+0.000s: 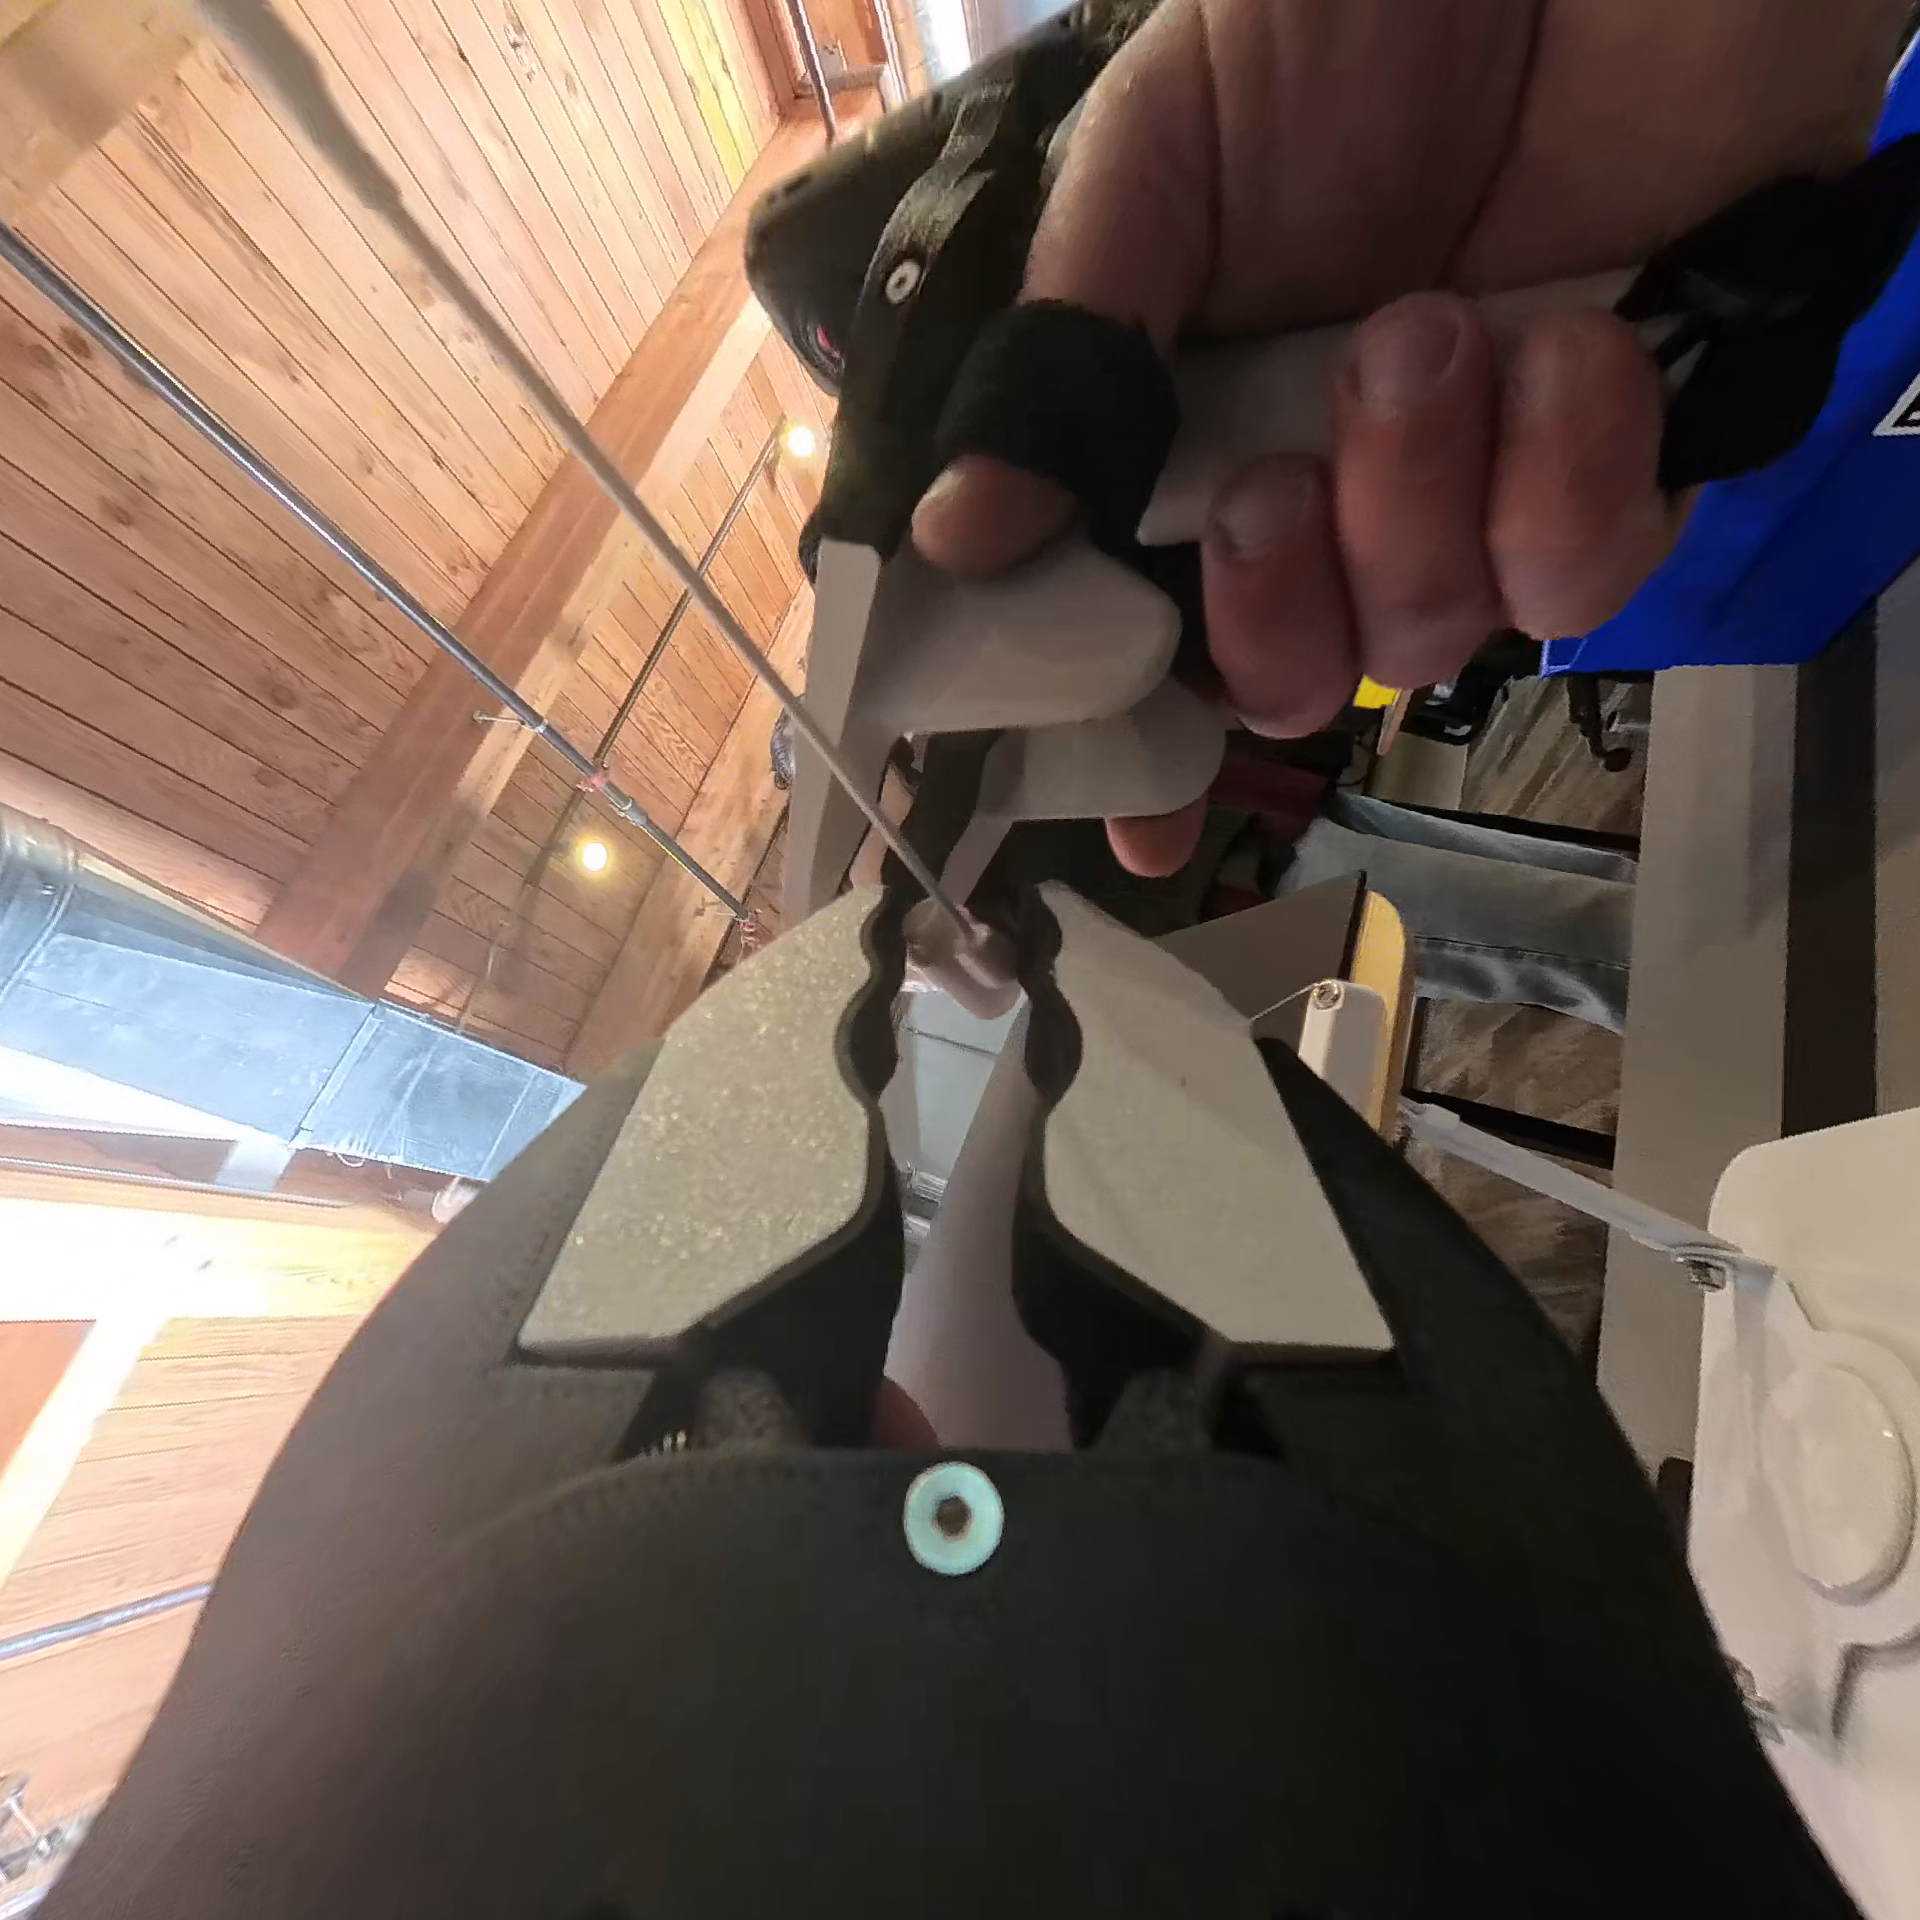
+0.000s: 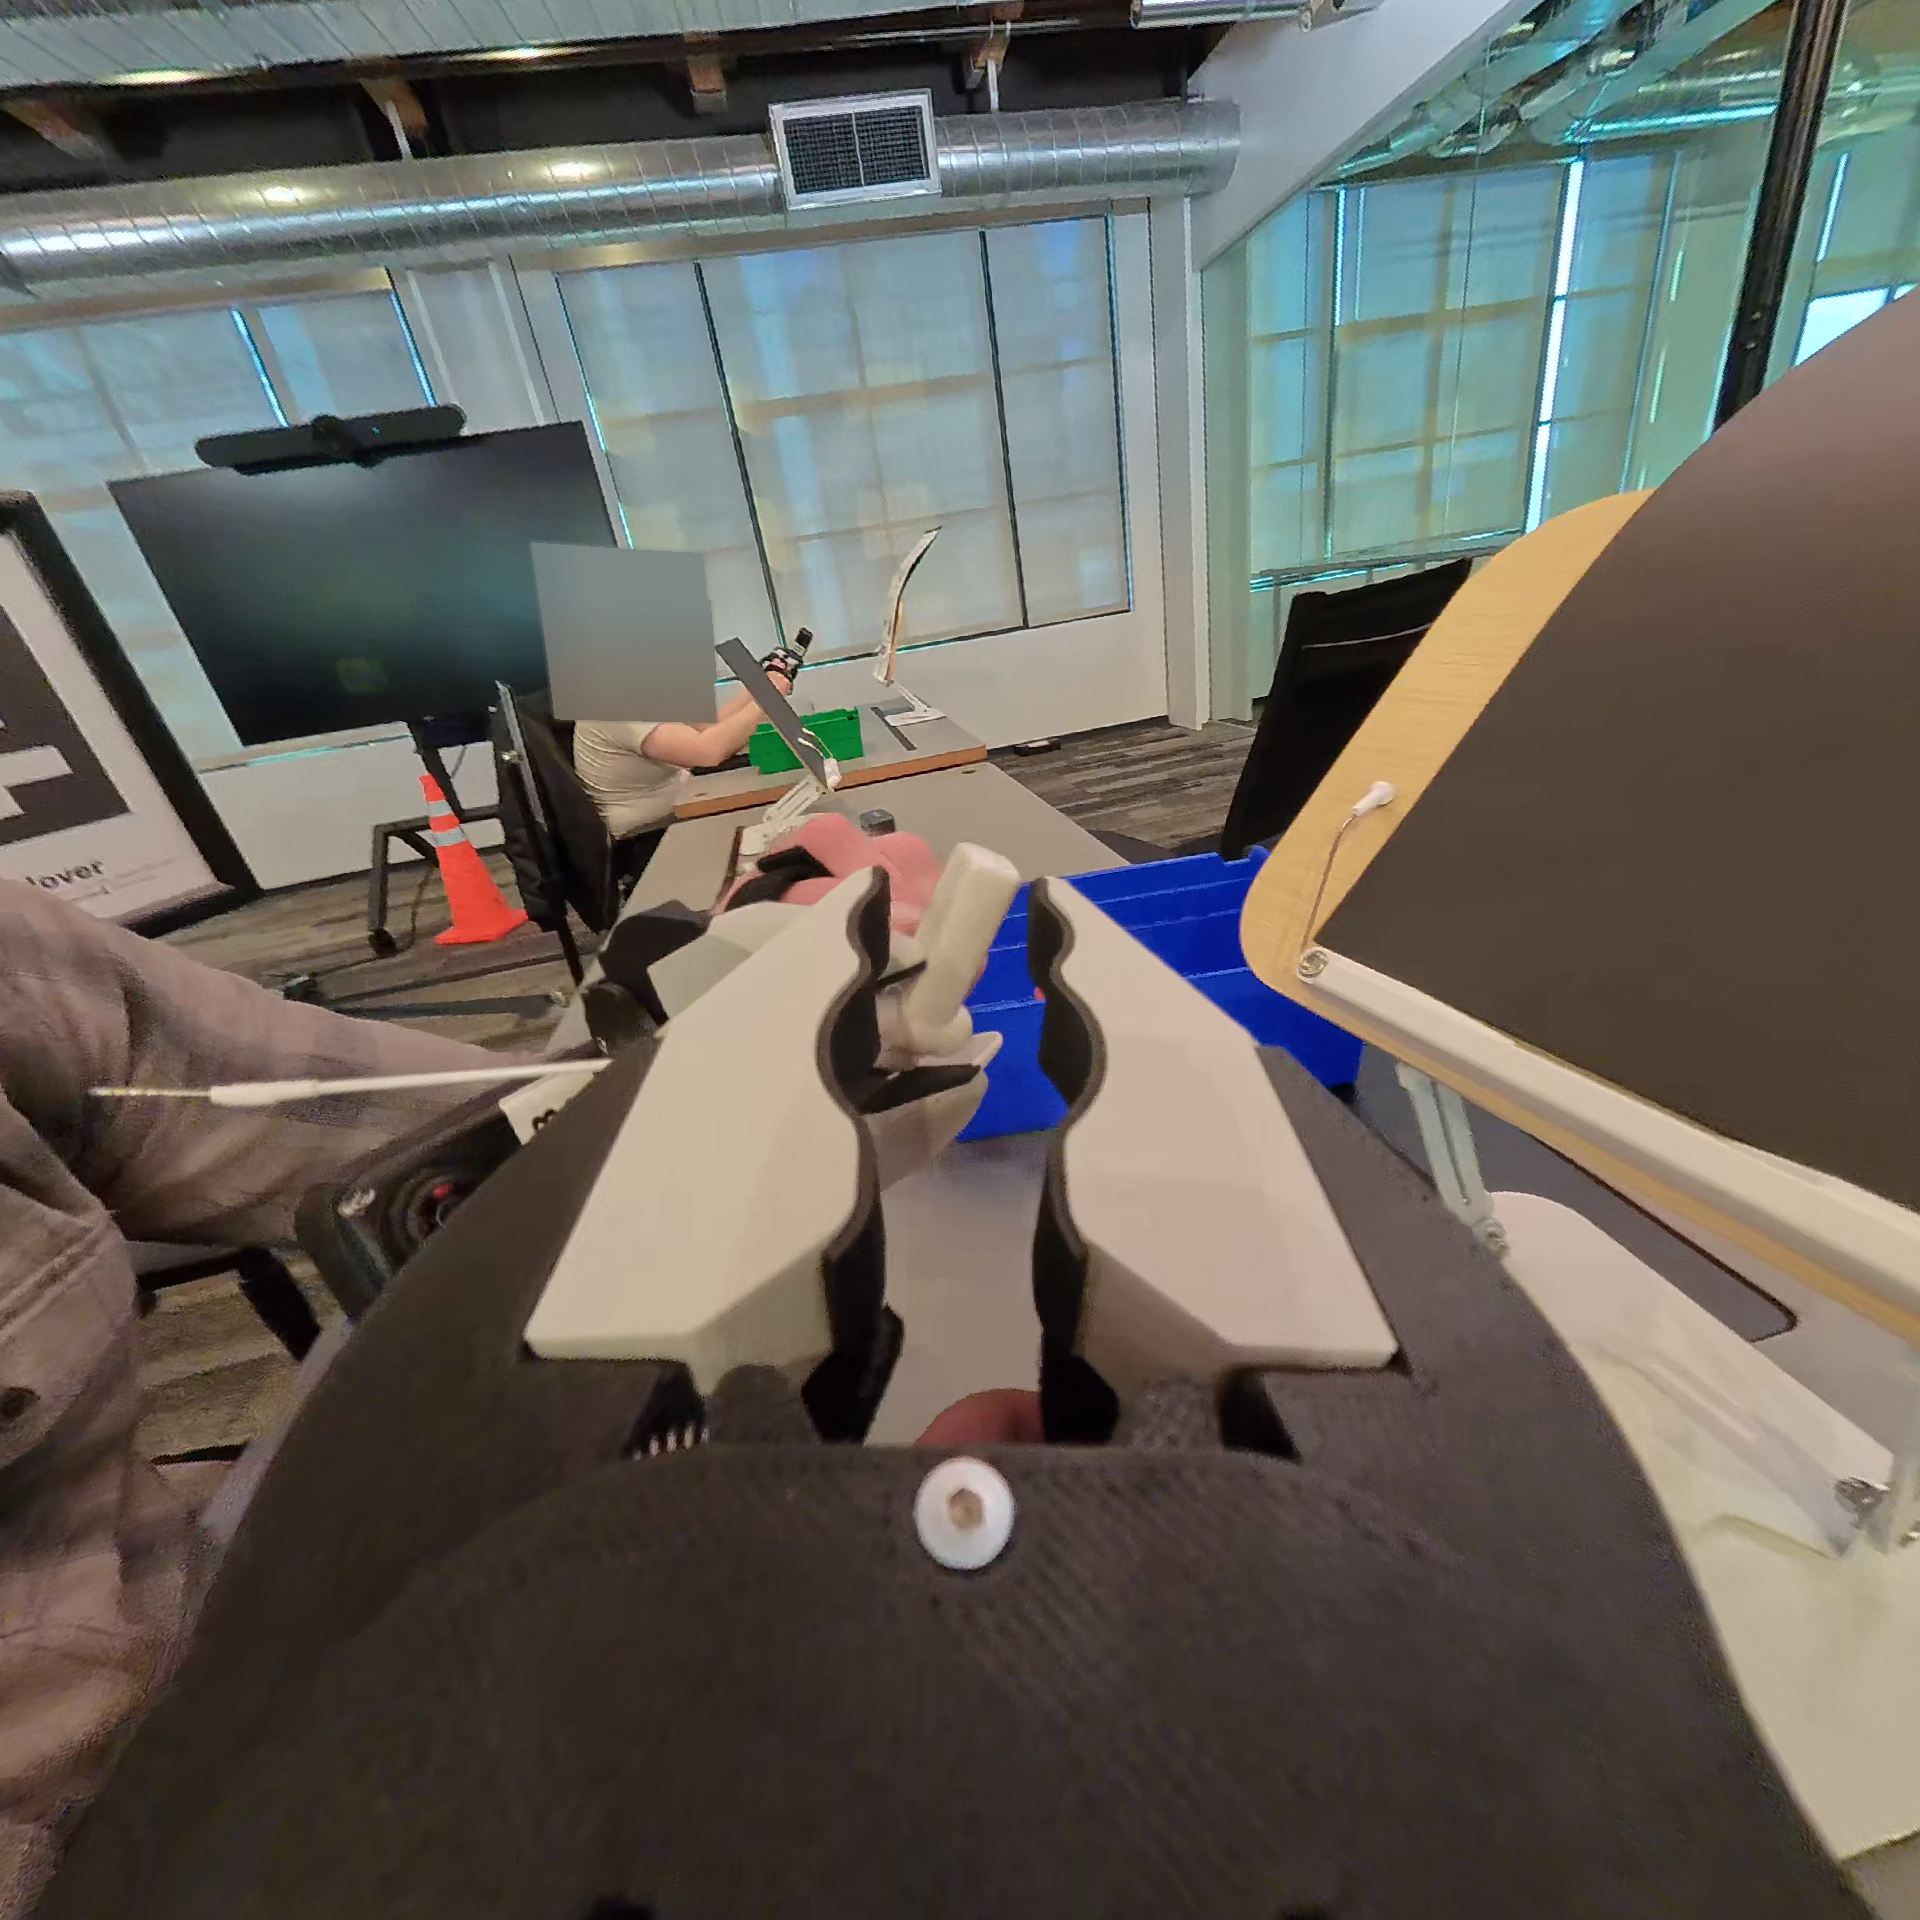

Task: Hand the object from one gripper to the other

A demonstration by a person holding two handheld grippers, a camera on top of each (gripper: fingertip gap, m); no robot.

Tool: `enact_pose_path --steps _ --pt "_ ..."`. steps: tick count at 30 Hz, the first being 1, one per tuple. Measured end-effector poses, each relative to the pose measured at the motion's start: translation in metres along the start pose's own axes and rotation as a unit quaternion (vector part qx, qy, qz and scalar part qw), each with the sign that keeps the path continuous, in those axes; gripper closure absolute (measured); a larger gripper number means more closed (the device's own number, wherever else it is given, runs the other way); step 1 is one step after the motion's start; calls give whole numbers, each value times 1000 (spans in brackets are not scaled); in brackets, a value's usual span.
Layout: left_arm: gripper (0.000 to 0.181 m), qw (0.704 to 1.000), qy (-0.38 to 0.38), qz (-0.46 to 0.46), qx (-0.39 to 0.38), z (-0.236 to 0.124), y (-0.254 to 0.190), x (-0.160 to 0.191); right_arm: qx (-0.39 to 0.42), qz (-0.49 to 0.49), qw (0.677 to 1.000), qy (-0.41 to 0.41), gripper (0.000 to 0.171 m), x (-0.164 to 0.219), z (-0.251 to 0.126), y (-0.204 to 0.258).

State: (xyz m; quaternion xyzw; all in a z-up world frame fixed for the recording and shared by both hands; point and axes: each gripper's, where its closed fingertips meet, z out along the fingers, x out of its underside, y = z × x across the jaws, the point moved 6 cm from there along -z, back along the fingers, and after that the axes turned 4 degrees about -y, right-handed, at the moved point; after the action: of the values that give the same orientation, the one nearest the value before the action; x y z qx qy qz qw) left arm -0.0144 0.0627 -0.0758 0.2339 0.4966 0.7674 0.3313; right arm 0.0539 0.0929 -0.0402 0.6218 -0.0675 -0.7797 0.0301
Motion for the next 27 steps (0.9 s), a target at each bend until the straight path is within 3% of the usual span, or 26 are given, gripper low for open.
enact_pose_path --steps 14,27 --pt "161 991 15 -129 39 3 11 5 43 -105 993 -20 145 -17 -13 1" --pt "160 934 13 -337 119 4 18 10 12 -234 972 23 148 -14 -11 26"
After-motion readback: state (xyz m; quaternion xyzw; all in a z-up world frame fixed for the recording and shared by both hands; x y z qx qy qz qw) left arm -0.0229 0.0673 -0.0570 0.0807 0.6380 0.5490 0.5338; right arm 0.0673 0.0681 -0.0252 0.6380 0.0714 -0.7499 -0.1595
